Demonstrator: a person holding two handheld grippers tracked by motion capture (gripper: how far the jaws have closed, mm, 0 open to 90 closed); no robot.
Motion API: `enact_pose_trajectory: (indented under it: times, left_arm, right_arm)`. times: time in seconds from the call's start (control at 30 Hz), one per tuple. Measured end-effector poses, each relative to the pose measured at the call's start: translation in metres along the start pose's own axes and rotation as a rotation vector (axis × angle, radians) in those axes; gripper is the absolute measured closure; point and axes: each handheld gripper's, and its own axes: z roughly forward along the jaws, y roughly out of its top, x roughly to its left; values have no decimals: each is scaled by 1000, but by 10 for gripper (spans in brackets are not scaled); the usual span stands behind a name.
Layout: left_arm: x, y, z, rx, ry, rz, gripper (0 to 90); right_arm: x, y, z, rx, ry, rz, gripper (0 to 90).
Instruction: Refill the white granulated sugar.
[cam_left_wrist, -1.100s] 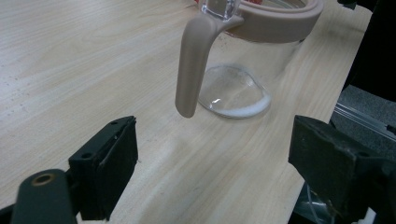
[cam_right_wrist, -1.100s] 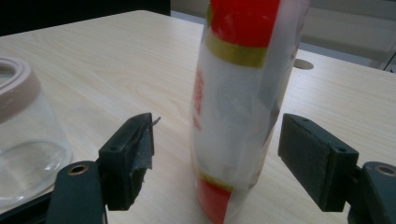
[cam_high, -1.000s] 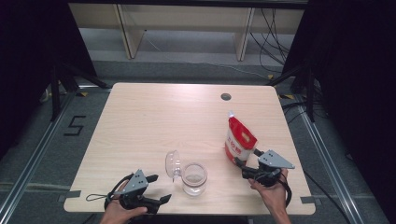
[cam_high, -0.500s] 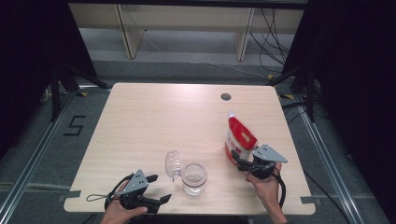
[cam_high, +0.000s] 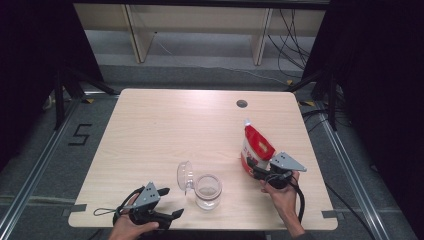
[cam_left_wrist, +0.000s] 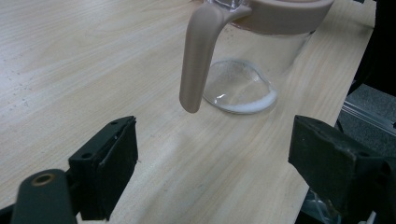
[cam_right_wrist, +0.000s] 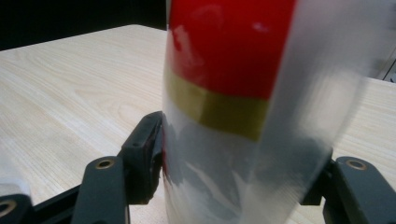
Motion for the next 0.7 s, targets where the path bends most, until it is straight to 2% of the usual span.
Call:
enact_pose_trajectory:
  times: [0.07, 0.2, 0.23, 0.27, 0.3, 0.37, 0.4, 0.43, 0.47, 0.5, 0.53, 0.6, 0.63, 0.7]
  left_arm:
    - [0, 0, 0, -1, 0, -3, 155]
    - [0, 0, -1, 4, 5, -1, 155]
    - [0, 0, -1, 8, 6, 5, 156]
    - [1, 0, -1, 15, 9, 16, 156]
    - [1, 0, -1, 11, 8, 10, 156]
    - [0, 0, -1, 13, 15, 12, 156]
    - [0, 0, -1, 2, 5, 2, 155]
    - [-1, 0, -1, 4, 7, -10, 156]
    - [-1, -1, -1, 2, 8, -19, 156]
    - [0, 0, -2, 4, 10, 3, 156]
    - [-1, 0, -1, -1, 10, -22, 156]
    - [-1, -1, -1, 0, 10, -20, 156]
    - [1, 0, -1, 6, 9, 10, 156]
    - [1, 0, -1, 11, 15, 16, 156]
  right_arm:
    - [0, 1, -1, 8, 7, 23, 422]
    - [-2, 3, -4, 15, 12, -21, 431]
    - [0, 3, -6, 30, 19, 24, 434]
    - [0, 3, -6, 30, 19, 24, 434]
    - [-2, 3, -6, 25, 24, -1, 436]
    - [-4, 3, -9, 28, 47, -14, 439]
    - [-4, 3, -10, 32, 60, -14, 440]
    - [-3, 2, -14, 44, 54, 9, 441]
    - [-4, 2, -15, 51, 64, 0, 442]
    - [-6, 2, -15, 34, 77, -16, 443]
    - [-8, 1, -17, 31, 96, -33, 444]
    - [-10, 0, -20, 29, 99, -46, 444]
    - [-11, 0, -21, 33, 114, -55, 444]
    - [-12, -1, -20, 11, 107, -65, 444]
